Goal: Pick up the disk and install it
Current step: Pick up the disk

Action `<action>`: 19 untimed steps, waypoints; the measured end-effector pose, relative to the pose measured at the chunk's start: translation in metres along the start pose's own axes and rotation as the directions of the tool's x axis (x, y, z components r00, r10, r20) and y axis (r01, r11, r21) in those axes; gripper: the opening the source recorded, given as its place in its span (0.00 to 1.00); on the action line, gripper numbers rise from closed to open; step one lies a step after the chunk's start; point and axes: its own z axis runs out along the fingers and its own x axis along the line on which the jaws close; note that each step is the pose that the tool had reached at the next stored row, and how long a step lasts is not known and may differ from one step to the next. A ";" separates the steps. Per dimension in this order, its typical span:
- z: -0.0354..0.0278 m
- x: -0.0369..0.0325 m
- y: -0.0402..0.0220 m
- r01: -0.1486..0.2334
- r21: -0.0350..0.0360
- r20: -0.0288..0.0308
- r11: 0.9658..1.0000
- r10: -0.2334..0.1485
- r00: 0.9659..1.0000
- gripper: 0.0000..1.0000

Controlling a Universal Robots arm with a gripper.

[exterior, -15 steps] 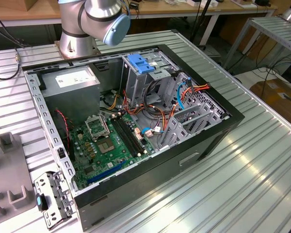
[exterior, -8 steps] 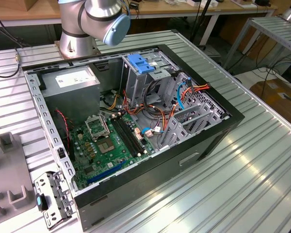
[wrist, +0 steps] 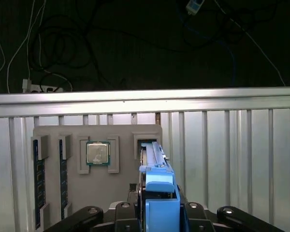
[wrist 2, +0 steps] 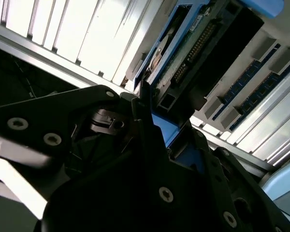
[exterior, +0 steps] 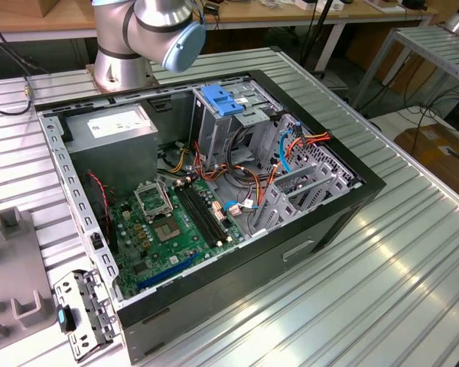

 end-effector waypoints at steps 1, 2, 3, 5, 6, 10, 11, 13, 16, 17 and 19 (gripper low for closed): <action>-0.0096 -0.0004 -0.0002 0.000 0.000 0.000 1.000 0.000 1.000 0.37; -0.0156 -0.0006 -0.0002 0.000 0.000 0.000 1.000 0.000 1.000 0.37; -0.0203 -0.0008 -0.0003 0.000 0.000 0.000 1.000 0.000 1.000 0.37; -0.0263 -0.0010 -0.0004 0.000 0.000 0.000 1.000 0.000 1.000 0.37; -0.0262 -0.0010 -0.0004 0.000 0.000 0.000 1.000 0.000 1.000 0.37; -0.0263 -0.0010 -0.0004 0.000 0.000 0.000 1.000 0.000 1.000 0.37; -0.0263 -0.0010 -0.0004 0.000 0.000 0.000 1.000 0.000 1.000 0.37; -0.0263 -0.0010 -0.0004 0.000 0.000 0.000 1.000 0.000 1.000 0.37; -0.0269 -0.0010 -0.0004 0.000 0.000 0.000 1.000 0.000 1.000 0.37; -0.0281 -0.0010 -0.0004 0.000 0.000 0.000 1.000 0.000 1.000 0.37; -0.0307 -0.0011 -0.0004 0.000 0.001 0.000 1.000 0.000 1.000 0.37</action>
